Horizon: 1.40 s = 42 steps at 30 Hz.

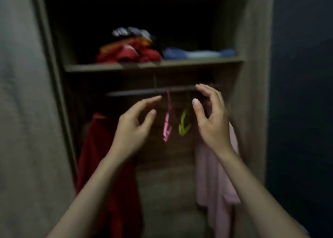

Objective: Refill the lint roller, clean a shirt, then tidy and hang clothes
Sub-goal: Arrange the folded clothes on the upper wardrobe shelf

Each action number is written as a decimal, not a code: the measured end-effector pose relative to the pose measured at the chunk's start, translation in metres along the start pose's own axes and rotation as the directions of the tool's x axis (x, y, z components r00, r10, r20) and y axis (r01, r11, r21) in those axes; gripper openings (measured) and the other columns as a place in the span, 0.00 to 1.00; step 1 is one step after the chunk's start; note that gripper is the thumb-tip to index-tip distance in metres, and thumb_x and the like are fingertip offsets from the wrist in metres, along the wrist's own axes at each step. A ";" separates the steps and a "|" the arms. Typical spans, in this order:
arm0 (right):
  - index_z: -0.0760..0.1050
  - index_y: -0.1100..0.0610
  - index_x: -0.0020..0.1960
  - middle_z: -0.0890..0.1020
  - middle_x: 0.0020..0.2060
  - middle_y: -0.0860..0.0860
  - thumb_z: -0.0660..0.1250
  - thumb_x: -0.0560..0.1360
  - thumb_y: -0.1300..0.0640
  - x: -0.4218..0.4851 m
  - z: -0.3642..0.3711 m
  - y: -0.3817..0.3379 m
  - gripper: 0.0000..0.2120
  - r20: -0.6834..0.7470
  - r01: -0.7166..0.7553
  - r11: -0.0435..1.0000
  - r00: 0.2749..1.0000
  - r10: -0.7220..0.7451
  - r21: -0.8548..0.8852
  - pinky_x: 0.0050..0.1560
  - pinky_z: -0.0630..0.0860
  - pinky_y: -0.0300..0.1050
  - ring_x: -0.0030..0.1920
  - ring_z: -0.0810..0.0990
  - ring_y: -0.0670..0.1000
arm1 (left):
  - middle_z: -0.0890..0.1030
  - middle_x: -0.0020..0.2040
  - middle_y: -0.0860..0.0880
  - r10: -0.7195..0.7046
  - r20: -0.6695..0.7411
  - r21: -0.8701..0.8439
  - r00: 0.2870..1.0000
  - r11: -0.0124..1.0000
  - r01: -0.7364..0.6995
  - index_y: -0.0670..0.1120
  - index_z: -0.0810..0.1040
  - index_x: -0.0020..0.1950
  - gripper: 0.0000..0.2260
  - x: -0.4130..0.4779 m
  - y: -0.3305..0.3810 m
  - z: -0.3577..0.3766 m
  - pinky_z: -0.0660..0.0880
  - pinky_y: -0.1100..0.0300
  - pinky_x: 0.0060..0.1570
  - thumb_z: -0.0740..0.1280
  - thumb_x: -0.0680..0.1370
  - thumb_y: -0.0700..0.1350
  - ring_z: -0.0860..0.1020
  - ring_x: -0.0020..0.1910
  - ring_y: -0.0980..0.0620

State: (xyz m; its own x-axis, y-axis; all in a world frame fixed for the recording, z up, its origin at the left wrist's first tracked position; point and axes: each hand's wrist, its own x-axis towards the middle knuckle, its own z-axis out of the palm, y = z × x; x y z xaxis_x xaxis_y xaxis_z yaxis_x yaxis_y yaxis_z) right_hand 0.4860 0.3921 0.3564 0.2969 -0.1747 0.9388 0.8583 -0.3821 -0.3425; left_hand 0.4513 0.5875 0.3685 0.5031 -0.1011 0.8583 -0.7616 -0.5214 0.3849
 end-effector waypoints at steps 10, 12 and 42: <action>0.71 0.52 0.66 0.73 0.63 0.49 0.60 0.78 0.50 0.188 0.129 -0.037 0.17 0.056 0.280 0.959 0.958 -0.283 0.054 0.66 0.69 0.54 0.65 0.71 0.47 | 0.77 0.63 0.55 0.308 -0.221 0.291 0.925 0.926 -0.239 0.49 0.74 0.68 0.18 0.138 -0.005 -0.112 0.66 0.74 0.62 0.64 0.79 0.37 0.72 0.64 0.66; 0.69 0.52 0.68 0.73 0.64 0.51 0.58 0.79 0.48 0.216 0.146 -0.038 0.19 0.093 0.244 0.969 0.965 -0.245 0.024 0.65 0.69 0.57 0.65 0.71 0.50 | 0.76 0.65 0.55 0.283 -0.224 0.335 0.933 0.921 -0.198 0.50 0.73 0.70 0.18 0.167 -0.012 -0.122 0.66 0.73 0.62 0.64 0.80 0.40 0.72 0.65 0.63; 0.68 0.56 0.71 0.65 0.72 0.58 0.54 0.82 0.52 0.243 0.194 0.023 0.19 0.220 0.111 0.993 0.969 -0.116 0.037 0.62 0.56 0.30 0.72 0.64 0.52 | 0.83 0.54 0.51 0.147 -0.245 0.092 0.958 0.987 -0.128 0.47 0.81 0.58 0.11 0.274 -0.091 -0.089 0.75 0.51 0.62 0.66 0.78 0.39 0.81 0.55 0.55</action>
State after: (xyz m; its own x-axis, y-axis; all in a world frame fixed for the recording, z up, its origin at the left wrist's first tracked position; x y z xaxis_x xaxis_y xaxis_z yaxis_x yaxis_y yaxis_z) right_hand 0.6588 0.5172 0.5838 0.2799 0.0747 0.9571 0.9008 -0.3652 -0.2349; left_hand 0.6225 0.6832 0.5992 0.2699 0.0340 0.9623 -0.7786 -0.5803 0.2389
